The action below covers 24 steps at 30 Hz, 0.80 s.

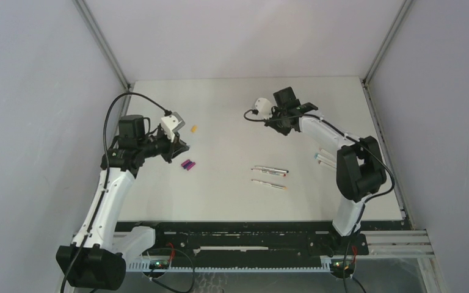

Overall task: Open the pen caps
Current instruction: Place the pen at the center of the board.

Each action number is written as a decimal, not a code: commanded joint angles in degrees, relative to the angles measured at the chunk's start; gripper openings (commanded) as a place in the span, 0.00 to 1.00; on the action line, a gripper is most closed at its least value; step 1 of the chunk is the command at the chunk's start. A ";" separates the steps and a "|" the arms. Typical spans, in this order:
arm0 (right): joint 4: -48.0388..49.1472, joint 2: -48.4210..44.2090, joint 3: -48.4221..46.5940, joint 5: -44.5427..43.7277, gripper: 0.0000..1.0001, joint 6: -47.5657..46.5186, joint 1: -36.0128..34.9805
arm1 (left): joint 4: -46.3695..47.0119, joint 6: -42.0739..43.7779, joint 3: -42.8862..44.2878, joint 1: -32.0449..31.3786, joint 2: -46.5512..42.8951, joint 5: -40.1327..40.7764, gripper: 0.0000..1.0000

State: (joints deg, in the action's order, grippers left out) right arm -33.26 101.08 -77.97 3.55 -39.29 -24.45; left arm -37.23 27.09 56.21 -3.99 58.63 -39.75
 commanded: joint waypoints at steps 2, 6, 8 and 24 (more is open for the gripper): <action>-4.72 7.59 -11.33 -2.45 0.00 -4.78 1.11 | 3.30 0.59 -2.59 0.46 -1.45 -1.78 0.00; -7.14 12.51 -18.41 -2.52 0.00 -6.51 1.47 | 3.31 0.67 -2.59 0.43 -0.38 -2.69 0.00; -8.63 14.82 -22.06 -2.12 0.00 -6.59 1.34 | 3.28 0.75 -2.55 0.45 0.04 -2.85 0.00; -6.45 25.31 -29.71 -4.52 0.00 -10.32 1.57 | 3.66 1.16 -3.12 0.51 0.96 -2.88 0.00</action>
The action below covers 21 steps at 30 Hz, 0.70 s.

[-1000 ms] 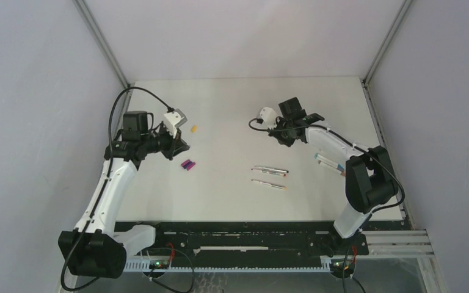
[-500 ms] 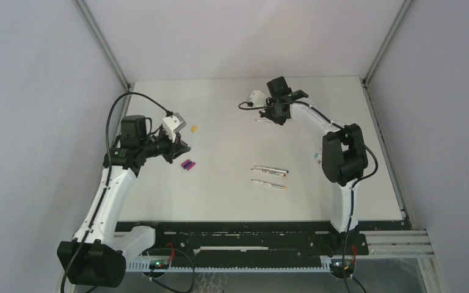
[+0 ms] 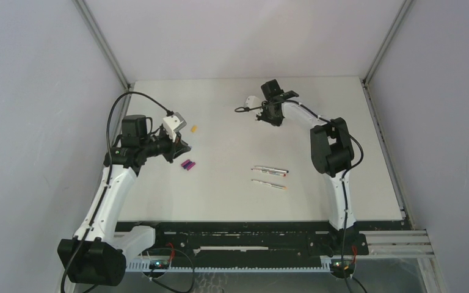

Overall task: Open the pen caps
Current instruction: Place the pen at the center of the board.

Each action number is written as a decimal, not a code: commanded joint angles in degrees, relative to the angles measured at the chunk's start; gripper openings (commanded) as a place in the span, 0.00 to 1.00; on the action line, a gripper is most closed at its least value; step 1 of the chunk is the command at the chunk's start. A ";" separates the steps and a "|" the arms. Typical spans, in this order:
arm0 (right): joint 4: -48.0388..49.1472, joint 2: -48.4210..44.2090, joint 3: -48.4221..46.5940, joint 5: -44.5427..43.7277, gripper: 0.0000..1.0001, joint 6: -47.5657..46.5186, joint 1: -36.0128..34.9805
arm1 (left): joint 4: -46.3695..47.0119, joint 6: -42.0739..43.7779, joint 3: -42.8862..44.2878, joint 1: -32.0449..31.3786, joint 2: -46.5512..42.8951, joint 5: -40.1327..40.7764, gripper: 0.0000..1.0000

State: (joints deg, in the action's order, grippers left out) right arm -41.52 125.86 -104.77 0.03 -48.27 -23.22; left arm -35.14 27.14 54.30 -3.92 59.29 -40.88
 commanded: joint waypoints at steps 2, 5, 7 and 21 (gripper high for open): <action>2.49 1.05 -3.21 -1.47 0.00 -1.50 0.36 | 1.53 1.16 -1.27 0.45 0.39 -1.72 0.00; 3.46 2.11 -3.81 -1.91 0.01 -1.50 0.58 | 1.59 1.17 -1.28 0.42 0.55 -1.67 0.00; 3.86 2.87 -4.38 -2.46 0.01 -1.57 0.74 | 1.63 1.24 -1.39 0.45 0.70 -1.64 0.00; 2.94 5.99 -8.32 -1.05 0.06 -2.70 1.34 | 1.73 1.43 -1.46 0.41 1.32 -1.13 0.00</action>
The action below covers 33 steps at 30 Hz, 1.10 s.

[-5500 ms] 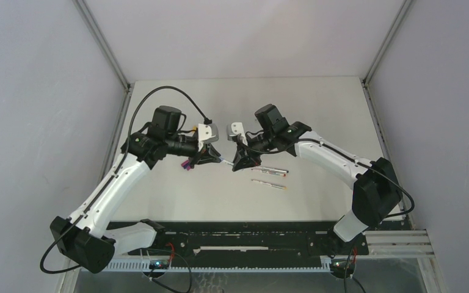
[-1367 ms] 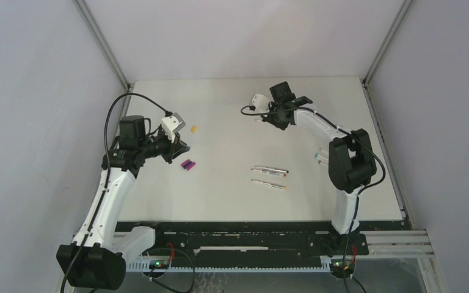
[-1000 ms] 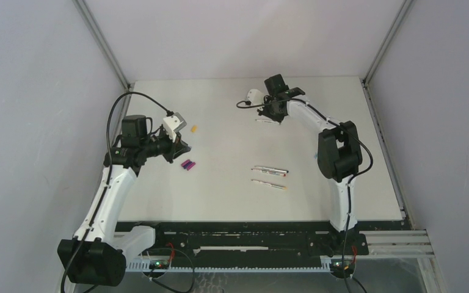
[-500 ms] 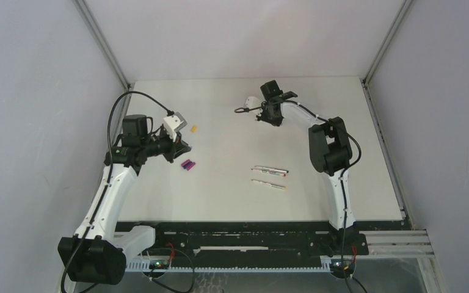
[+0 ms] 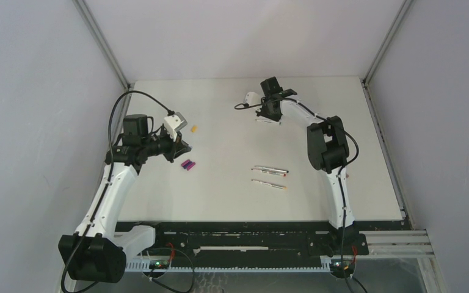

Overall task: Open the pen caps
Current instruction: Place the pen at the center of the board.

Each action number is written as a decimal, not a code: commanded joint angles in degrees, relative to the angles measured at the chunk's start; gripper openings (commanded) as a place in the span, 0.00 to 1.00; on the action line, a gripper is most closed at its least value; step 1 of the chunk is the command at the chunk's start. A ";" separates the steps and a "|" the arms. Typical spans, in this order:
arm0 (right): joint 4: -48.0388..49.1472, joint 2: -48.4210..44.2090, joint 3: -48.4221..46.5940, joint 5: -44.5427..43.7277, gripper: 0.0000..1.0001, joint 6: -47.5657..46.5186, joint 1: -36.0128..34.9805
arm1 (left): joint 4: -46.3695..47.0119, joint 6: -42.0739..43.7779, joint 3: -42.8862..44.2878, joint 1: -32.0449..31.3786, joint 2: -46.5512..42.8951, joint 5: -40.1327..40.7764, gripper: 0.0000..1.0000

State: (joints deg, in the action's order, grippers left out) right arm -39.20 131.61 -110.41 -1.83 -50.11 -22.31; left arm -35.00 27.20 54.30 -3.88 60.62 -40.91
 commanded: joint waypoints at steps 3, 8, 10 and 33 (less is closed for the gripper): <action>0.47 0.84 -2.81 1.10 0.07 -1.29 0.51 | 1.60 1.35 -1.48 0.37 0.13 -1.02 0.00; 0.00 1.74 -3.55 1.32 0.09 -1.24 0.68 | 1.61 1.53 -1.56 0.40 0.48 -0.89 0.00; -0.28 2.18 -3.97 1.30 0.09 -1.25 0.77 | 1.55 1.54 -1.55 0.37 0.54 -0.93 0.00; -3.33 4.77 -6.59 3.32 0.16 -1.41 1.21 | 1.60 1.71 -1.37 0.38 2.07 -0.84 0.00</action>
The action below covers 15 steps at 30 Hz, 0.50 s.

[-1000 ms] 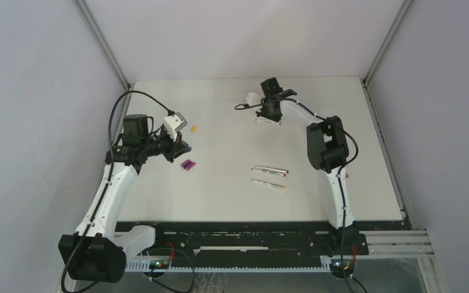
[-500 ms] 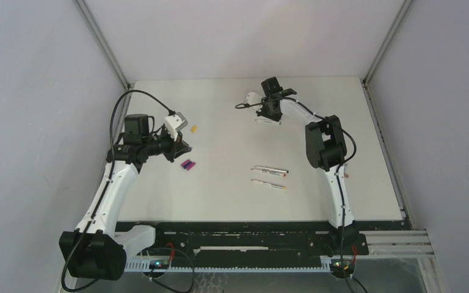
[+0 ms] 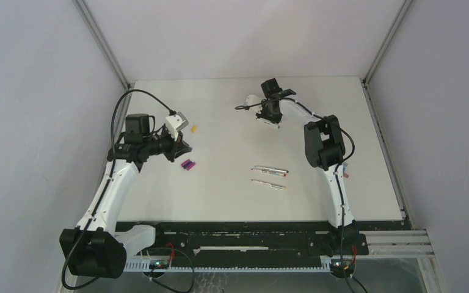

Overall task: Open the pen caps
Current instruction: Place the pen at the center of the board.

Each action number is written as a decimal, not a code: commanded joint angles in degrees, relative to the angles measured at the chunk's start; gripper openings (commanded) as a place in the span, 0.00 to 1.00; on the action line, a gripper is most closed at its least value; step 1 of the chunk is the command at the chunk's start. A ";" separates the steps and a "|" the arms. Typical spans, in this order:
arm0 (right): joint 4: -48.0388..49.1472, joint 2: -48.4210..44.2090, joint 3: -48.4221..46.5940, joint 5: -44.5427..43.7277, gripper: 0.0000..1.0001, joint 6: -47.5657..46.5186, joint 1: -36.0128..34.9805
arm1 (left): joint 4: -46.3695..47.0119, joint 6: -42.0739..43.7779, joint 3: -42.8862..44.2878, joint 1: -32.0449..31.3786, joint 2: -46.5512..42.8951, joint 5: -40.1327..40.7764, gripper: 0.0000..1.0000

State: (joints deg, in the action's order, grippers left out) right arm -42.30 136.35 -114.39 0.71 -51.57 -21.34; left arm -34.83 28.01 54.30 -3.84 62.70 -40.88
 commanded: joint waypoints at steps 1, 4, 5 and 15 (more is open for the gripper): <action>-0.23 0.05 -2.67 0.77 0.16 0.20 0.25 | 1.42 0.86 -1.38 0.32 -0.07 -0.86 0.00; -0.16 -0.08 -2.75 0.70 0.16 0.32 0.33 | 1.43 0.82 -1.34 0.38 -0.12 -0.86 0.00; -0.19 -0.12 -2.70 0.65 0.17 0.36 0.34 | 1.36 0.84 -1.28 0.33 -0.12 -0.86 0.00; -0.89 -0.15 -2.68 0.85 0.19 0.70 0.64 | 1.43 0.78 -1.27 0.38 -0.42 -0.72 0.00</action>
State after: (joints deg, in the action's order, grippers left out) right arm -43.18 136.42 -114.72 0.80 -51.46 -21.23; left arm -34.83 28.03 54.30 -3.84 62.72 -40.86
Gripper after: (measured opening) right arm 0.187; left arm 0.050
